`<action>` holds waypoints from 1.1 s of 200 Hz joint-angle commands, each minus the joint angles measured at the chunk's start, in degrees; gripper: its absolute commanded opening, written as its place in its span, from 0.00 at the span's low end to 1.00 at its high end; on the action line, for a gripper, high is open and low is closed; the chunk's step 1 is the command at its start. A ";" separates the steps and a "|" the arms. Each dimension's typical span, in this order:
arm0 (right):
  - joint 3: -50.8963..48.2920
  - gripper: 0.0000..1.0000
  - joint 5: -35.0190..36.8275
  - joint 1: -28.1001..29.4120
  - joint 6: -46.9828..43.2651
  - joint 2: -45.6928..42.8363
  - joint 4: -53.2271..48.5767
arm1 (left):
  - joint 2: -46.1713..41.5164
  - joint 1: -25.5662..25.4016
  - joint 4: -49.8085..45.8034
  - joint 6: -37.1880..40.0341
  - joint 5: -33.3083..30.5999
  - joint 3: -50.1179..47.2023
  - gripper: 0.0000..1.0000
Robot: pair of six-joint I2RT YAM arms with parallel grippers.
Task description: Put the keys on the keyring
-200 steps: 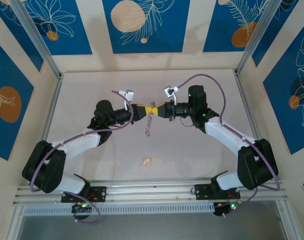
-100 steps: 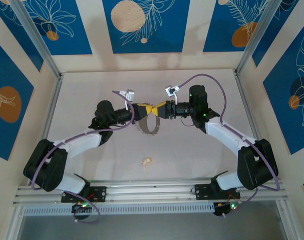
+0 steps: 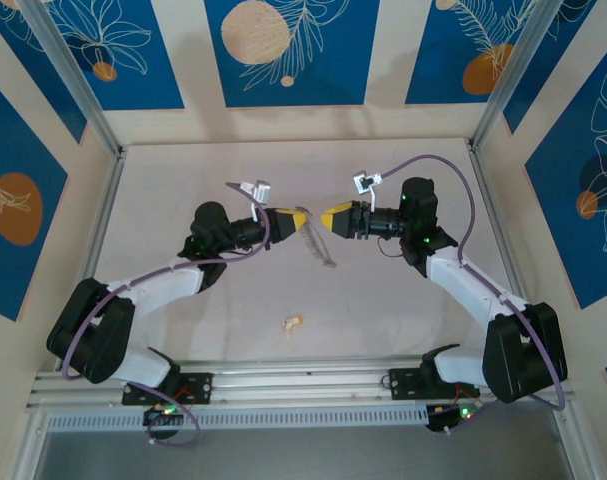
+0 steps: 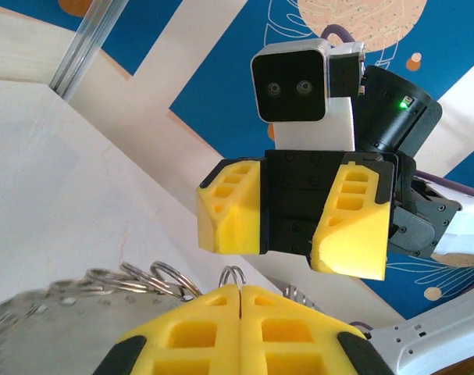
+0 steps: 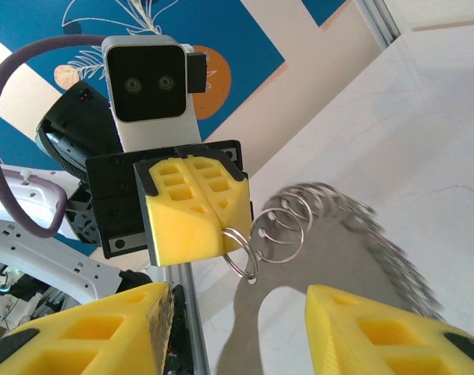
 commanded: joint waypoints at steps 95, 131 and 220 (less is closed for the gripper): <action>1.57 0.47 -1.75 3.43 2.33 4.70 5.30 | -0.17 -0.64 4.77 -0.18 3.00 1.26 0.00; 2.22 0.34 -1.80 4.50 2.33 5.36 5.65 | -0.06 -0.61 4.77 -0.18 3.13 1.24 0.00; 1.84 0.00 -1.27 4.24 0.80 4.30 4.01 | -1.48 -0.60 1.89 0.67 0.94 1.15 0.00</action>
